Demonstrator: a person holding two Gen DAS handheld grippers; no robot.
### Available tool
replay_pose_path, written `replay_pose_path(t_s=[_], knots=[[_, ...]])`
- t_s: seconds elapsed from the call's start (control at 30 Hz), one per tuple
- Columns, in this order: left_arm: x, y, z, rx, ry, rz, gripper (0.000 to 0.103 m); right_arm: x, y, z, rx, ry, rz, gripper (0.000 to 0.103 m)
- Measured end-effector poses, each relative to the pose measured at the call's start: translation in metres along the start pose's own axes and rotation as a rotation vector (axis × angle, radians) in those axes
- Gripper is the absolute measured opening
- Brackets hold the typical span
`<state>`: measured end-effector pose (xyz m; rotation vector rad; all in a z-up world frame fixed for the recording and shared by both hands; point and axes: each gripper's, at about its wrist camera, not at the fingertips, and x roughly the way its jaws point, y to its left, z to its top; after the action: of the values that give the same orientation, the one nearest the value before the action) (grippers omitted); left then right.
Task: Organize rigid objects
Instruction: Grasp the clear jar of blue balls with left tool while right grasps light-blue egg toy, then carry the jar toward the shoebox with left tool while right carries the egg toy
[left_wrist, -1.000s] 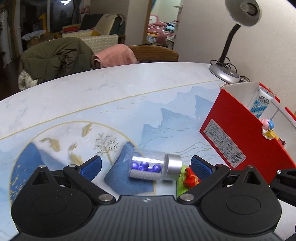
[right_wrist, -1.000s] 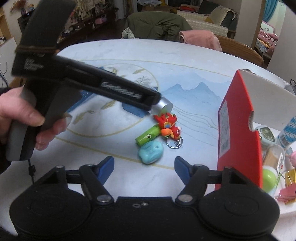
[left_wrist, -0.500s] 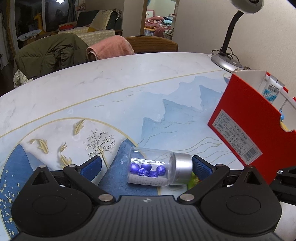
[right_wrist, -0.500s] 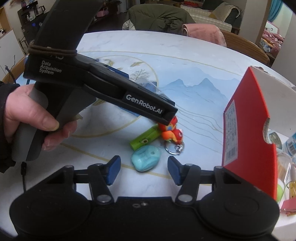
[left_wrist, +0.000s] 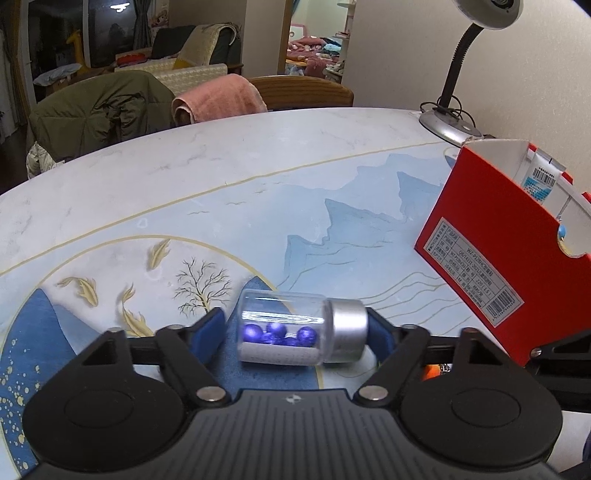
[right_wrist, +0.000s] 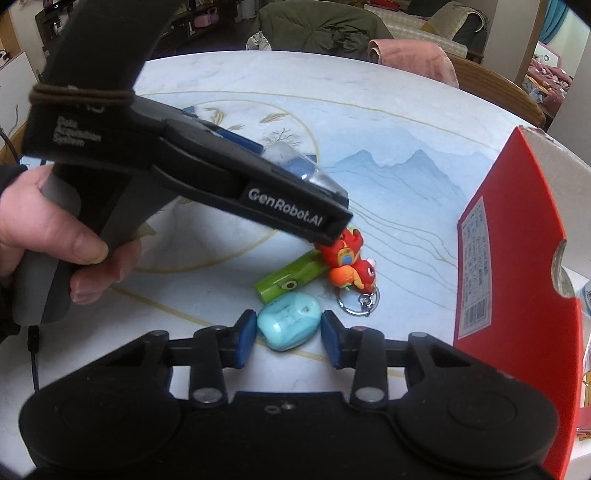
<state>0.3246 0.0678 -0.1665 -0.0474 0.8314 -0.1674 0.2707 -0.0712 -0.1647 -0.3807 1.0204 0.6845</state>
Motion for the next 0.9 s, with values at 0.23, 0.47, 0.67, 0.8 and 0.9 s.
replay_pose_path(t_s=[0.23,0.47,0.67,0.8,0.9], knots=[[-0.009,0.003,-0.001,-0.019,-0.001,0.016,0.069,-0.008,0.0,-0.006,0.02,-0.007,-0.002,0.036],[-0.028,0.004,-0.006,-0.06,0.0,0.04,0.069,-0.032,-0.003,-0.015,0.057,-0.019,0.011,0.036],[-0.056,0.005,-0.009,-0.116,-0.009,0.051,0.069,-0.063,-0.005,-0.02,0.085,-0.064,0.03,0.036],[-0.081,0.001,-0.01,-0.145,-0.024,0.048,0.069,-0.086,-0.006,-0.021,0.095,-0.093,0.038,0.036],[-0.101,-0.006,-0.01,-0.145,-0.041,0.047,0.069,-0.105,-0.01,-0.024,0.095,-0.118,0.044,0.036]])
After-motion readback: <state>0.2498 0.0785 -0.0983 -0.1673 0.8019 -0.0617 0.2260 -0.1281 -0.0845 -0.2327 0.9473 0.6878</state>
